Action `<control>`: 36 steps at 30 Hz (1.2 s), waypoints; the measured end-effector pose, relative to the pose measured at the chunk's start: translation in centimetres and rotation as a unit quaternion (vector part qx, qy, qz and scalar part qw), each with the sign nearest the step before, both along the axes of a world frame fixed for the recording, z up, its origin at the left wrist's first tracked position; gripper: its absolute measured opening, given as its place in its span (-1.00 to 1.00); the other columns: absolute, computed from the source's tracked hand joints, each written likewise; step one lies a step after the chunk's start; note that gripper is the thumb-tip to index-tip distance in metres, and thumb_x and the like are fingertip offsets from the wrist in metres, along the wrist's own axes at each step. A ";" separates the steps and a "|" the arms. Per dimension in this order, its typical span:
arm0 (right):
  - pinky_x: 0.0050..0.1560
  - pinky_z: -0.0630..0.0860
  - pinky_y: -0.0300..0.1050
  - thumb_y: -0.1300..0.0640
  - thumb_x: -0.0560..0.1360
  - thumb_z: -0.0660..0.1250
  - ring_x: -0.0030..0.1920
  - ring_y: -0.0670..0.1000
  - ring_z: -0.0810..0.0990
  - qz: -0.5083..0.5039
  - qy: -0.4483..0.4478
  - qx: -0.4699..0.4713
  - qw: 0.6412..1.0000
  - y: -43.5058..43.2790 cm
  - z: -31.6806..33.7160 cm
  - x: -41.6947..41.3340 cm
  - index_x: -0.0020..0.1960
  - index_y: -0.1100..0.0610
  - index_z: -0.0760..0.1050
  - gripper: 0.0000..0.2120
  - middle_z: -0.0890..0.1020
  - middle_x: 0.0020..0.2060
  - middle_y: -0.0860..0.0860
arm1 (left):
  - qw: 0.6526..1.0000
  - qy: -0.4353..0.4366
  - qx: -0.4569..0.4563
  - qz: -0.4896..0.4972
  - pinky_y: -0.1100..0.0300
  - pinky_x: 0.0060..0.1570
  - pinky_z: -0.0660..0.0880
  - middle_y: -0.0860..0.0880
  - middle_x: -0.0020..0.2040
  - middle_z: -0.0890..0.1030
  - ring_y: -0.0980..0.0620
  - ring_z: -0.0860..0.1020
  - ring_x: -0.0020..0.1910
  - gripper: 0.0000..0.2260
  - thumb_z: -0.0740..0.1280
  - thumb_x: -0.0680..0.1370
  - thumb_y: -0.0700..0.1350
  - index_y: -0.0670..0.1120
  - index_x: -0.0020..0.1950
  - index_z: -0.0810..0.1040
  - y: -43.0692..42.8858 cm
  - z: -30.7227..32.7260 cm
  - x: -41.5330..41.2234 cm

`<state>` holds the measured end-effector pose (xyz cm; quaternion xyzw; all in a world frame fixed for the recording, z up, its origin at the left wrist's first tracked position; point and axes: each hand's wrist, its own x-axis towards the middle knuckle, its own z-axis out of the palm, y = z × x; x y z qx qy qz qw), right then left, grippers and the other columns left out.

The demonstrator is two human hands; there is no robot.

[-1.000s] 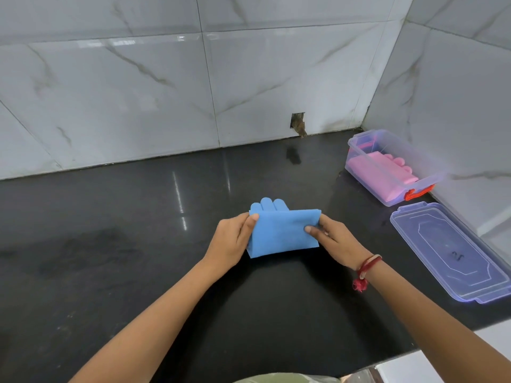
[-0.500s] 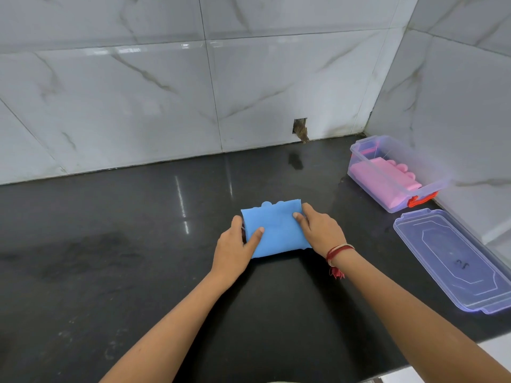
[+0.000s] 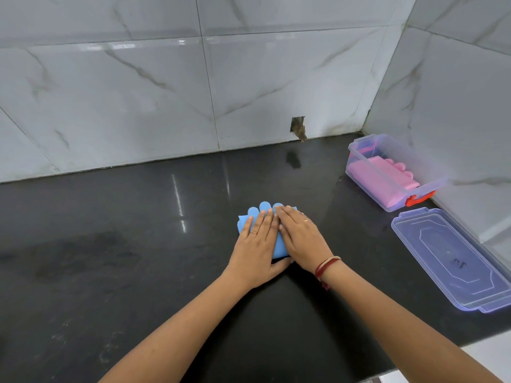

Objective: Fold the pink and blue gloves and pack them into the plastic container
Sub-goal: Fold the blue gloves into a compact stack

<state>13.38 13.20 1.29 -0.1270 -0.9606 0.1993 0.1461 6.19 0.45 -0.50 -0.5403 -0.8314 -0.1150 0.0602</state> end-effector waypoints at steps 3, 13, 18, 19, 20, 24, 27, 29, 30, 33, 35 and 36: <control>0.50 0.02 -0.05 0.10 0.62 0.05 0.51 0.01 0.14 -0.017 -0.039 -0.006 0.999 0.3 -0.9 0.2 0.48 0.12 0.20 -0.57 0.26 0.48 0.01 | 0.999 0.005 -0.019 0.026 -0.05 0.49 -0.13 -0.15 0.54 0.08 -0.07 -0.04 0.53 -0.05 0.04 0.38 0.44 -0.23 0.53 0.06 0.2 -0.6 0.1; 0.50 -0.09 -0.05 0.01 0.62 -0.02 0.54 0.00 -0.03 -0.059 -0.065 0.036 0.996 -0.4 -2.4 0.5 0.52 0.05 0.04 -0.52 0.10 0.53 -0.07 | 0.998 -0.033 0.010 0.045 0.01 0.48 -0.17 -0.14 0.55 0.02 -0.04 -0.09 0.54 -0.08 0.14 0.38 0.35 -0.22 0.54 0.02 0.5 -1.1 0.7; 0.48 -0.16 -0.07 -0.01 0.61 -0.03 0.54 0.00 -0.05 -0.057 -0.071 0.034 0.995 -0.1 -3.0 0.2 0.52 0.04 0.05 -0.51 0.09 0.53 -0.08 | 0.997 -0.052 0.019 0.045 0.02 0.50 -0.15 -0.14 0.55 0.07 -0.02 -0.04 0.54 -0.08 0.17 0.36 0.33 -0.23 0.53 0.07 0.8 -1.4 0.7; 0.48 -0.16 -0.07 -0.02 0.61 -0.05 0.54 0.00 -0.04 -0.057 -0.070 0.032 0.995 0.0 -3.0 0.1 0.52 0.04 0.06 -0.51 0.10 0.53 -0.08 | 0.997 -0.055 0.019 0.046 0.02 0.50 -0.14 -0.14 0.54 0.10 -0.02 -0.01 0.53 -0.08 0.18 0.35 0.33 -0.23 0.52 0.09 0.9 -1.5 0.7; 0.48 -0.15 -0.07 -0.04 0.60 -0.08 0.54 0.00 -0.02 -0.057 -0.070 0.029 0.995 0.0 -3.0 0.1 0.52 0.04 0.07 -0.50 0.12 0.52 -0.08 | 0.997 -0.055 0.019 0.047 0.03 0.49 -0.12 -0.15 0.53 0.13 -0.03 0.02 0.53 -0.08 0.18 0.35 0.34 -0.24 0.52 0.11 0.9 -1.5 0.6; 0.50 -0.09 -0.01 -0.06 0.58 -0.10 0.54 0.02 0.02 -0.051 -0.078 0.013 0.996 0.3 -2.9 -0.2 0.50 0.04 0.13 -0.49 0.17 0.51 -0.08 | 0.998 -0.039 0.010 0.048 0.02 0.49 -0.11 -0.17 0.52 0.20 -0.06 0.10 0.52 -0.07 0.17 0.33 0.36 -0.25 0.50 0.17 1.2 -1.3 0.4; 0.50 -0.08 0.03 0.00 0.61 -0.01 0.54 0.01 0.00 -0.052 -0.093 0.009 0.994 0.4 -2.8 -0.3 0.51 0.03 0.10 -0.53 0.15 0.52 -0.10 | 0.997 -0.049 0.015 0.055 0.01 0.49 -0.11 -0.16 0.52 0.19 -0.04 0.06 0.52 -0.07 0.16 0.33 0.37 -0.25 0.50 0.18 1.2 -1.0 0.6; 0.51 -0.09 0.03 -0.01 0.61 -0.02 0.54 0.00 -0.03 -0.050 -0.108 0.007 0.993 0.4 -2.6 -0.2 0.52 0.01 0.05 -0.52 0.10 0.53 -0.11 | 0.997 -0.056 0.015 0.052 0.01 0.48 -0.13 -0.14 0.53 0.14 -0.02 -0.02 0.52 -0.06 0.14 0.33 0.39 -0.24 0.51 0.15 1.1 -0.8 0.6; 0.50 -0.09 0.03 -0.01 0.62 -0.03 0.54 0.00 -0.05 -0.049 -0.116 0.008 0.992 0.4 -2.5 -0.2 0.52 0.00 0.02 -0.51 0.07 0.53 -0.11 | 0.997 -0.060 0.014 0.050 0.03 0.49 -0.18 -0.12 0.54 0.09 -0.01 -0.07 0.52 -0.05 0.12 0.34 0.40 -0.23 0.52 0.12 1.0 -0.8 0.6; 0.50 -0.08 0.04 -0.04 0.62 -0.04 0.54 0.00 -0.07 -0.046 -0.131 -0.008 0.990 0.4 -1.9 -0.2 0.53 -0.04 -0.04 -0.50 -0.01 0.55 -0.09 | 0.994 -0.096 0.043 0.026 0.10 0.47 -0.29 -0.01 0.55 -0.01 0.00 -0.13 0.54 -0.07 0.25 0.38 0.36 -0.16 0.54 0.04 0.5 -0.5 0.0; 0.50 -0.06 0.03 -0.05 0.61 0.02 0.54 0.03 -0.07 -0.043 -0.114 -0.052 0.991 0.4 -1.4 0.1 0.53 -0.05 -0.05 -0.48 -0.05 0.55 -0.03 | 0.985 -0.145 0.094 0.018 0.09 0.48 -0.23 0.03 0.53 0.00 -0.04 -0.10 0.54 -0.10 0.36 0.39 0.27 -0.14 0.54 0.05 -0.1 0.0 0.1; 0.49 -0.06 0.02 -0.06 0.59 0.08 0.54 0.05 -0.08 -0.050 -0.090 -0.088 0.991 0.5 -1.1 0.4 0.53 -0.04 -0.05 -0.44 -0.06 0.55 0.01 | 0.977 -0.171 0.126 0.025 0.07 0.49 -0.18 0.02 0.54 0.01 -0.03 -0.11 0.54 -0.11 0.35 0.40 0.26 -0.13 0.54 0.04 -0.5 0.3 0.4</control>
